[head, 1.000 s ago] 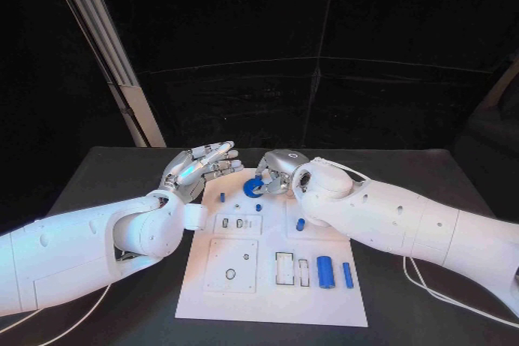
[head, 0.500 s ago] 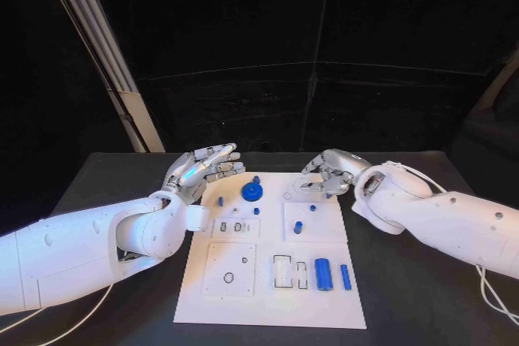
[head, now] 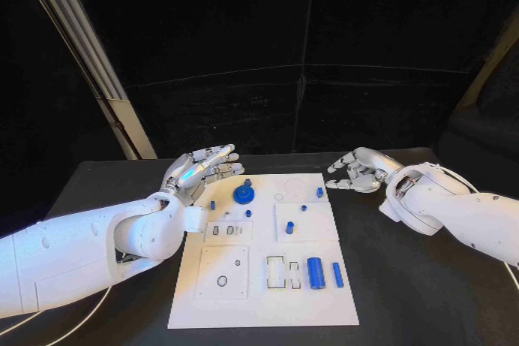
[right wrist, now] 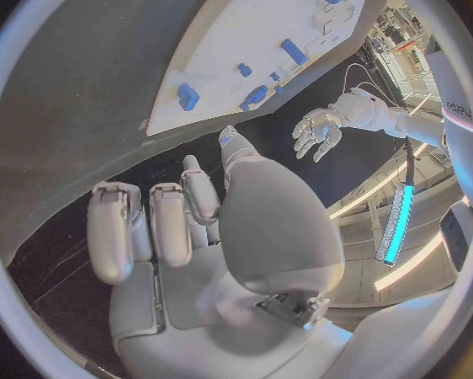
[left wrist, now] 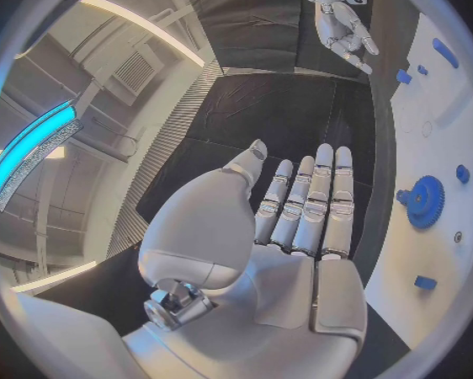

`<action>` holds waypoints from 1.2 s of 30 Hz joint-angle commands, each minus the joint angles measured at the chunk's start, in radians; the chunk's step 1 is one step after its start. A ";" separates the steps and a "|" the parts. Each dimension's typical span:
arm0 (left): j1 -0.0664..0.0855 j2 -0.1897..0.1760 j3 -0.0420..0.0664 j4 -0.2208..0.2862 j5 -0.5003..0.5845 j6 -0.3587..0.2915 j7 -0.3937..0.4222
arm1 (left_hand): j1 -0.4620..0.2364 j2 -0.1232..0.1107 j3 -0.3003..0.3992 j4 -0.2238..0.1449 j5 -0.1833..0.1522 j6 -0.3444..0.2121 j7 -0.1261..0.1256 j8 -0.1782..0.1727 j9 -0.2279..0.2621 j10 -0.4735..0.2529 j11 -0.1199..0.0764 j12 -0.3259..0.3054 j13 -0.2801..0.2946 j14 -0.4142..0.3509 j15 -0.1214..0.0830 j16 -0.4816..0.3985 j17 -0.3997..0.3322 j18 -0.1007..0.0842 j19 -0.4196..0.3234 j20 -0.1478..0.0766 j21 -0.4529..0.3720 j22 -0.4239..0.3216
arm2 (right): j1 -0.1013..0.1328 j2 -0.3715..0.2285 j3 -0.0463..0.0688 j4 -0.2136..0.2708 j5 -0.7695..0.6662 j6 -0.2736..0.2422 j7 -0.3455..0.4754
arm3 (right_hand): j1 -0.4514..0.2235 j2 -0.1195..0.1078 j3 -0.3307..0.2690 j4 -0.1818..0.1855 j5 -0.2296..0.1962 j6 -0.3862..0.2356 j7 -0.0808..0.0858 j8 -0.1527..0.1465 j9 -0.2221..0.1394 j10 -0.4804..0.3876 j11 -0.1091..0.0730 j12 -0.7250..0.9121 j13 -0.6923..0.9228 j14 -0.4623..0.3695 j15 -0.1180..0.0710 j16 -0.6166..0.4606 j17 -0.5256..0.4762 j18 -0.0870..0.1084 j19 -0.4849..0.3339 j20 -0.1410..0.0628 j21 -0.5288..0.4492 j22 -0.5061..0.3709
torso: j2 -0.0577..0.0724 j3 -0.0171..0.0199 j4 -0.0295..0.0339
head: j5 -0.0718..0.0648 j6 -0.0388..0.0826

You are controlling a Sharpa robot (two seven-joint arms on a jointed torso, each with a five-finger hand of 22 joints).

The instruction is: Assemble the parts on the task board

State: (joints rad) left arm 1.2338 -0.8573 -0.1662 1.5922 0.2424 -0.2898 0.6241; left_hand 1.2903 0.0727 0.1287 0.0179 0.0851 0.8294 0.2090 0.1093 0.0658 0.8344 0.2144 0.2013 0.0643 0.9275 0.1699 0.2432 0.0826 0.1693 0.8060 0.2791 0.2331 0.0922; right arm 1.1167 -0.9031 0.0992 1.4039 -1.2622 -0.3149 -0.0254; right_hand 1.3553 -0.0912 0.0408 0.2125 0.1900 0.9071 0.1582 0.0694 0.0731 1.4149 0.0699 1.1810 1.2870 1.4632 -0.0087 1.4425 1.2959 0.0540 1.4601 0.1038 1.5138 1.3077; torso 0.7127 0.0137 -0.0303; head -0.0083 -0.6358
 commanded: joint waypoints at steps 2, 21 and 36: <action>0.000 0.003 0.000 -0.002 -0.001 0.019 0.008 | 0.004 0.002 0.002 -0.005 -0.002 0.006 0.050 -0.001 0.001 0.004 -0.002 0.003 0.000 0.007 -0.001 0.006 -0.001 0.013 0.009 -0.001 -0.007 -0.001 | -0.006 0.011 0.000 -0.024 0.035 0.006 0.047 | 0.016 0.002 -0.008 -0.005 0.006 0.007 -0.001 0.001 0.001 0.000 -0.003 0.006 0.004 0.054 0.001 -0.001 0.004 -0.015 -0.003 0.000 -0.005 0.090 | 0.000 0.0000 0.0005 | -0.008 -0.002; -0.003 0.006 0.000 -0.013 -0.001 0.023 0.008 | 0.004 0.001 0.003 -0.006 -0.002 0.007 0.050 -0.001 0.001 0.005 -0.002 0.004 0.000 0.008 -0.001 0.006 -0.001 0.013 0.009 -0.001 -0.007 -0.001 | -0.025 0.079 0.000 -0.112 -0.020 0.038 0.053 | 0.071 0.024 -0.013 -0.044 0.005 0.004 0.000 0.000 0.000 0.004 -0.004 0.015 0.012 0.057 0.001 0.005 0.015 -0.016 -0.001 0.000 -0.003 0.095 | 0.000 -0.0022 0.0002 | -0.012 -0.010; -0.003 0.006 0.000 -0.015 -0.001 0.023 0.008 | 0.004 0.002 0.005 -0.007 -0.001 0.007 0.050 -0.001 0.001 0.005 -0.002 0.004 0.000 0.008 -0.002 0.006 -0.001 0.013 0.009 -0.001 -0.007 -0.002 | -0.031 0.116 0.000 -0.148 -0.047 0.081 0.051 | 0.090 0.040 -0.013 -0.062 -0.003 0.021 -0.004 0.006 0.003 0.006 -0.007 0.019 0.016 0.058 -0.002 0.007 0.021 -0.016 0.001 -0.002 -0.002 0.098 | 0.000 -0.0017 0.0027 | -0.013 -0.015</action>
State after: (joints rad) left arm 1.2296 -0.8515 -0.1667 1.5770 0.2424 -0.2807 0.6241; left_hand 1.2903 0.0727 0.1314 0.0152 0.0851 0.8292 0.2089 0.1093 0.0658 0.8344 0.2144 0.2013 0.0643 0.9274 0.1700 0.2432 0.0828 0.1692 0.8087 0.2765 0.2295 0.0915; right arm 1.0846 -0.7886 0.0990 1.2564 -1.2911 -0.2601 0.0184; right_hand 1.4360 -0.0506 0.0273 0.1564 0.1919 0.9235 0.1526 0.0694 0.0742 1.4187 0.0660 1.1966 1.3041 1.4632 -0.0088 1.4462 1.3076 0.0540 1.4600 0.1037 1.5138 1.3075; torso 0.7133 0.0117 -0.0278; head -0.0224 -0.6499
